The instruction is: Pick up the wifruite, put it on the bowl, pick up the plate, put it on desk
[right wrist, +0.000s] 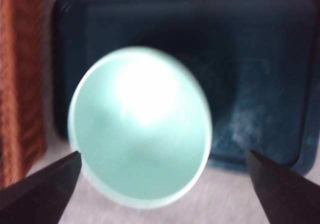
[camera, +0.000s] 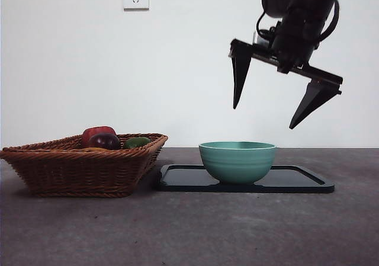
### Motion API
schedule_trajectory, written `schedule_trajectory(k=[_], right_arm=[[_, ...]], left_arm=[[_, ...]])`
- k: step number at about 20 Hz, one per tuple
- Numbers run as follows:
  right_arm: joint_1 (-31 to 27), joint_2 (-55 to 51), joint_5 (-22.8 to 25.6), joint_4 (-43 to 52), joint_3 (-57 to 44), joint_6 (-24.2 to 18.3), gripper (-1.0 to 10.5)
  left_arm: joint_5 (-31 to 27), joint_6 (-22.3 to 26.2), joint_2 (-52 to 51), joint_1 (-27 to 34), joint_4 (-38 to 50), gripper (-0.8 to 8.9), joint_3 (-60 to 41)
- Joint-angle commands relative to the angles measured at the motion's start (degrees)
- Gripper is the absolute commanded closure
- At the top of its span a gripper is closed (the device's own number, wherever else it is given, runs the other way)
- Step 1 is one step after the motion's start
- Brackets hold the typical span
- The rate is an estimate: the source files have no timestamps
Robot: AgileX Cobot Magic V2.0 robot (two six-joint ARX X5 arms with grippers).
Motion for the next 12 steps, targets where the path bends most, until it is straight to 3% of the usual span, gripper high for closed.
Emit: schedule_trajectory(k=[1,6,12], right_arm=[[-0.15,3.21,0.02,-0.22,2.38,-0.92,4.1],[-0.28,7.50,0.42,-0.83,2.56,-2.34,4.2],[-0.22,10.16,0.46,-1.14,2.49,-2.36,8.1]], left_arm=[[0.31,0.66,0.00,-0.31,0.66,1.88,0.66],[0.31,0.66,0.00,-0.31,0.68,1.88,0.66],[0.31,0.66,0.00,-0.28,0.66,1.88,0.66]])
